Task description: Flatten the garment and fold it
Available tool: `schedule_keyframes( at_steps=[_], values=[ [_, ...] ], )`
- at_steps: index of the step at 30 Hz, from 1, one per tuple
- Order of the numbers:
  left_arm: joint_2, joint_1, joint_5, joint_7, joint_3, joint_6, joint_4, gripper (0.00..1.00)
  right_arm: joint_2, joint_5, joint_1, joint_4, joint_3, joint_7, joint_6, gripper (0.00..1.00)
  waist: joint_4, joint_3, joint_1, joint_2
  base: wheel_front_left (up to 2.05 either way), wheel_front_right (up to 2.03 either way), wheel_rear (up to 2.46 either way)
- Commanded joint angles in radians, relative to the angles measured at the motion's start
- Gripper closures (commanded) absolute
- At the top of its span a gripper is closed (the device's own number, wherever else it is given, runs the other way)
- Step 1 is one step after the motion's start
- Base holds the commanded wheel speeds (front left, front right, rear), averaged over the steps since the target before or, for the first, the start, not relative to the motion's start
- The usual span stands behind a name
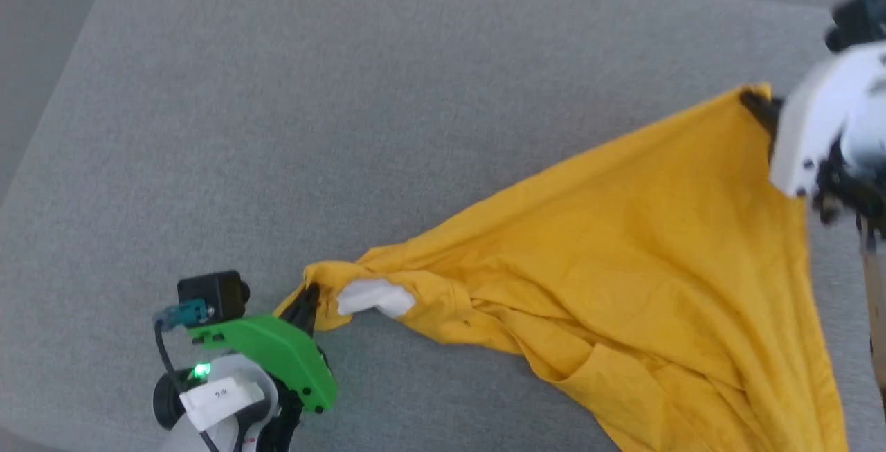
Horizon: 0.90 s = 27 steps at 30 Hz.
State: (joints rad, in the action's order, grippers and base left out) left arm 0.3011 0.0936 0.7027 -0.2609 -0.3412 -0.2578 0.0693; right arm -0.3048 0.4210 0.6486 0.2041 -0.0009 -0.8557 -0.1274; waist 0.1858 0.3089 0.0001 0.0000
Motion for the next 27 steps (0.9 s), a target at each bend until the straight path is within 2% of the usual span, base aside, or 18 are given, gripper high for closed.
schedule_keyframes(
  at_steps=[1,6,10,14,20,22,23,27],
  values=[
    [0.011,-0.023,0.000,-0.003,0.006,-0.011,0.005,1.00,0.011,0.035,-0.087,-0.047,-0.033,0.001,-0.003,1.00,-0.083,-0.138,-0.0001,0.0000,0.00,0.00,0.00],
    [0.016,-0.085,0.014,-0.005,0.021,-0.038,0.035,1.00,0.055,0.098,-0.366,-0.230,-0.142,-0.059,-0.003,1.00,-0.134,-0.198,-0.0001,0.0000,0.00,0.00,0.00],
    [0.015,-0.126,0.027,-0.001,0.026,-0.045,0.055,1.00,0.131,0.152,-0.552,-0.340,-0.208,-0.134,-0.003,1.00,-0.163,-0.222,-0.0001,0.0000,0.00,0.00,0.00],
    [0.019,-0.147,0.052,0.028,0.048,-0.018,0.076,1.00,0.164,0.192,-0.631,-0.413,-0.238,-0.215,-0.003,1.00,-0.189,-0.239,-0.0001,0.0000,0.00,0.00,0.00],
    [0.062,-0.052,0.074,0.038,0.101,0.035,0.093,1.00,0.149,0.226,-0.505,-0.444,-0.258,-0.268,-0.003,1.00,-0.202,-0.256,-0.0001,0.0000,0.00,0.00,0.00],
    [0.064,0.028,0.107,0.027,0.125,0.061,0.097,1.00,0.137,0.226,-0.420,-0.439,-0.263,-0.281,-0.003,1.00,-0.198,-0.262,-0.0001,0.0000,0.00,0.00,0.00],
    [0.094,0.081,0.086,0.012,0.125,0.073,0.086,1.00,0.126,0.224,-0.368,-0.431,-0.268,-0.286,-0.003,1.00,-0.193,-0.267,-0.0001,0.0000,0.00,0.00,0.00],
    [0.127,0.293,0.072,-0.009,0.140,0.110,0.042,1.00,0.093,0.213,-0.187,-0.389,-0.274,-0.311,-0.003,1.00,-0.180,-0.293,-0.0001,0.0000,0.00,0.00,0.00]
  ],
)
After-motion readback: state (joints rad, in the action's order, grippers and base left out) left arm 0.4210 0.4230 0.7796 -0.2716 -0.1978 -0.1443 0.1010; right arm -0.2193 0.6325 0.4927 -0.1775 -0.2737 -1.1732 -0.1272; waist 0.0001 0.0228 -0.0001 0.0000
